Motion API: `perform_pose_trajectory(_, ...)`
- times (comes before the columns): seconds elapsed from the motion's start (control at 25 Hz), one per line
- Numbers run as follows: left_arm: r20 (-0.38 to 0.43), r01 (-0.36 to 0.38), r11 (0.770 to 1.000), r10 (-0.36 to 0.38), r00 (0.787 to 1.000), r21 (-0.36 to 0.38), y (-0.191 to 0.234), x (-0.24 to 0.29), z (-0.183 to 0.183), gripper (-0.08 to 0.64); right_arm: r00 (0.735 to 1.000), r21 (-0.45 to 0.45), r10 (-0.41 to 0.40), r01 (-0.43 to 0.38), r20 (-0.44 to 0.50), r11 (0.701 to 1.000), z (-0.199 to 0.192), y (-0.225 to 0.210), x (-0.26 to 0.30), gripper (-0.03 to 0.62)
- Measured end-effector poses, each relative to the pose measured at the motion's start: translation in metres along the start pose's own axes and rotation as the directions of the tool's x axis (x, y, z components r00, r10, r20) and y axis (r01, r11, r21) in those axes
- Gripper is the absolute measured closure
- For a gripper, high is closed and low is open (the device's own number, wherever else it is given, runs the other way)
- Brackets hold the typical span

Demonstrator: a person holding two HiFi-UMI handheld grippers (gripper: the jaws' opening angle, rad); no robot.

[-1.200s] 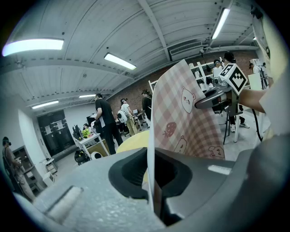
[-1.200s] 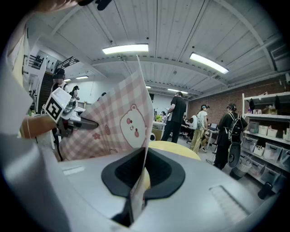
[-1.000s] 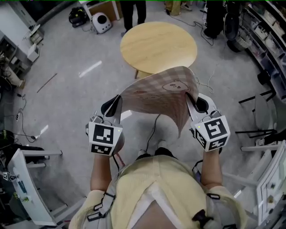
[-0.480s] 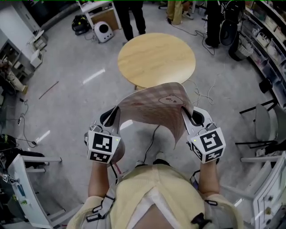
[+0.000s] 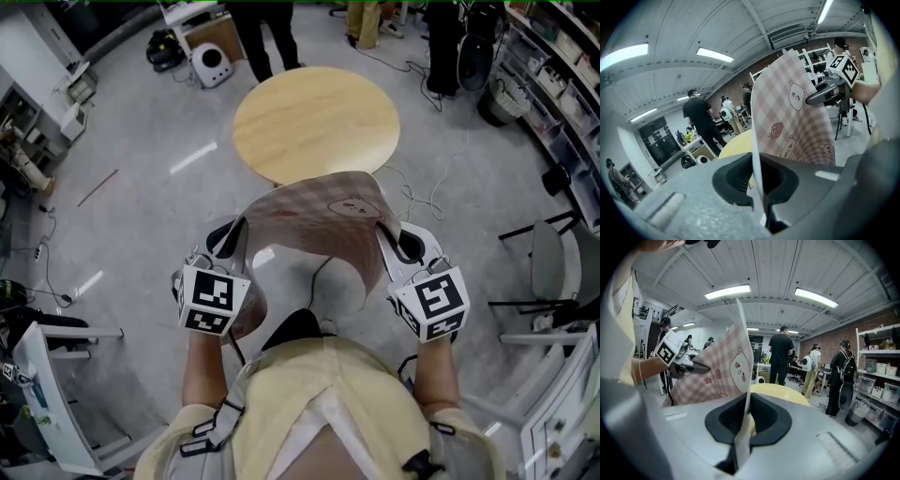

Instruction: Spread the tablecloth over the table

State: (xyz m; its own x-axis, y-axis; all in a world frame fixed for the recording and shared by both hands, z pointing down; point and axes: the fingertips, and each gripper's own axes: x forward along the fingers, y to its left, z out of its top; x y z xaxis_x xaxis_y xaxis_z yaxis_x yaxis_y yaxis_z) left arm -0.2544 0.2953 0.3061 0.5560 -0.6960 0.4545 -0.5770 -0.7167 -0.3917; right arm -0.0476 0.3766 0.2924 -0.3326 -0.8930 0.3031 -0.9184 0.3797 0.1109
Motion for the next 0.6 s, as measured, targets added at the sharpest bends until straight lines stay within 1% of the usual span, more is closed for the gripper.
perform_pose_trajectory(0.2, 0.004, 0.005, 1.0, -0.005, 1.0, 0.023, 0.002, 0.006, 0.013, 0.554, 1.0, -0.032, -0.012, 0.012, 0.013, 0.999, 0.008, -0.011, -0.003, 0.583)
perform_pose_trajectory(0.44, -0.008, 0.025, 0.998, -0.025, 1.0, 0.053, -0.002, 0.02, 0.025, 0.554, 1.0, -0.015, -0.026, 0.026, 0.008, 1.0, 0.004, -0.029, -0.001, 0.583)
perform_pose_trajectory(0.6, -0.011, 0.024, 0.997, -0.024, 1.0, 0.071, 0.004, 0.034, 0.031, 0.554, 0.999, -0.032, -0.03, 0.031, 0.01, 0.999, 0.008, -0.042, 0.008, 0.583)
